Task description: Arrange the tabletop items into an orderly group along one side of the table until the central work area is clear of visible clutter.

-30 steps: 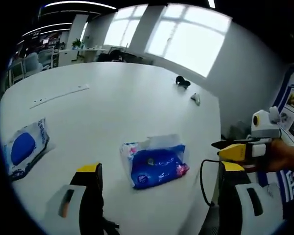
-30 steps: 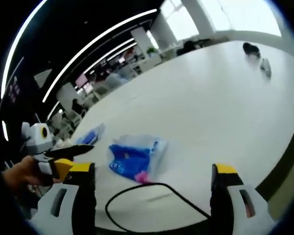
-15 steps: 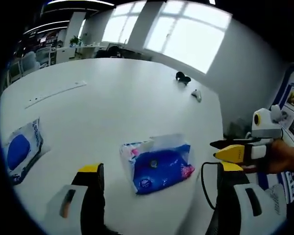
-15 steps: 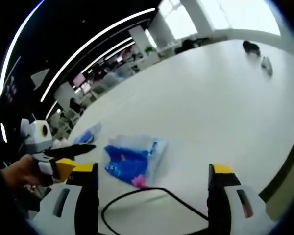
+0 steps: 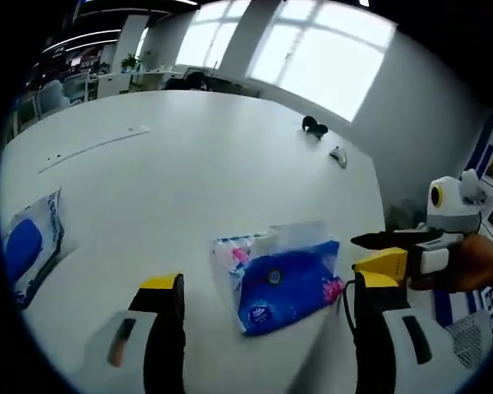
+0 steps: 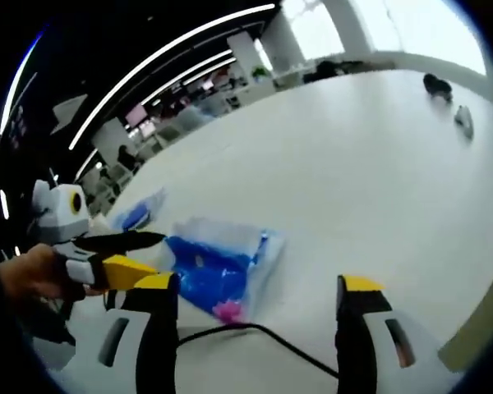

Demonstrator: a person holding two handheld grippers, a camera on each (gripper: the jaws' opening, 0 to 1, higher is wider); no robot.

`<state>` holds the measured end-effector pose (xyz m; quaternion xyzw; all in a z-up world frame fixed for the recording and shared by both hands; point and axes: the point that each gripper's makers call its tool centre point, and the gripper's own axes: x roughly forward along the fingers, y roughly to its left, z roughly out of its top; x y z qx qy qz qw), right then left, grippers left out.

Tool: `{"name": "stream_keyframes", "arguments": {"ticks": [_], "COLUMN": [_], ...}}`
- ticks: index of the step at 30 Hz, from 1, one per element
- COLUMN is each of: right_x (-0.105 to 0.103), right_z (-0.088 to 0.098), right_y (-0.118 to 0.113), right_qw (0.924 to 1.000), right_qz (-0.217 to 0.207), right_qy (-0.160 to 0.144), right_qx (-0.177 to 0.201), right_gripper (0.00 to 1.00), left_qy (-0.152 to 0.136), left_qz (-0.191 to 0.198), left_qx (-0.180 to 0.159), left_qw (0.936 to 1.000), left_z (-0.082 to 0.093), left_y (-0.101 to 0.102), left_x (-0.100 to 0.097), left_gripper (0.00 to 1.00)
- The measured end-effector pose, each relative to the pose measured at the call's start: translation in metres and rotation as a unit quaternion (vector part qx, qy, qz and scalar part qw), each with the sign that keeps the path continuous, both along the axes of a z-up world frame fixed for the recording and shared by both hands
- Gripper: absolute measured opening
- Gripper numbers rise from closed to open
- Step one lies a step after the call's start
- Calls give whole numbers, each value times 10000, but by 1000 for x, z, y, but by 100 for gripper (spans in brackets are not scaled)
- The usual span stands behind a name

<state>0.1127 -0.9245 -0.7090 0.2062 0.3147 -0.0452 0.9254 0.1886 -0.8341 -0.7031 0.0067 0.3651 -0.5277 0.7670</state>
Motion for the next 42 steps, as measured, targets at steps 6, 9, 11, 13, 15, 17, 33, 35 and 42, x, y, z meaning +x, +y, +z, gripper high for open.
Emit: {"name": "stream_keyframes", "arguments": {"ticks": [6,9,11,13,15,17,33,35,42], "right_x": [8,10,12,14,15,17,17,15,10], "right_z": [-5,-5,-8,-9,-9,-9,-9,-9,-8], "right_y": [1,2,2,2,4,6,1,0,-2], "right_qw": [10000,10000,10000,10000,10000,10000,9999,9999,9999], "right_qz": [31,13,12,4,14,43,36,14,-56], "right_qy": [-12,-41,-8,3,-1,4,56,79,113], "right_qx": [-46,-20,-34,-22,0,2,-107,-85,-35], "right_gripper": [66,59,55,52,50,46,14,12,6], "left_qy": [1,-40,-58,-56,-55,-101,-295,-322,-418], "left_qz": [56,-20,-21,-19,-64,-86,-82,-60,6], "left_qx": [-3,2,36,50,48,108,120,174,202], "left_qw": [10000,10000,10000,10000,10000,9999,9995,9993,9989], "left_z": [-5,-7,-9,-11,-12,-14,-12,-12,-10], "left_y": [-4,-5,-6,-6,-6,-6,-3,-2,1], "left_x": [4,3,4,4,3,4,9,9,12], "left_gripper": [77,68,64,61,58,54,23,18,9]}}
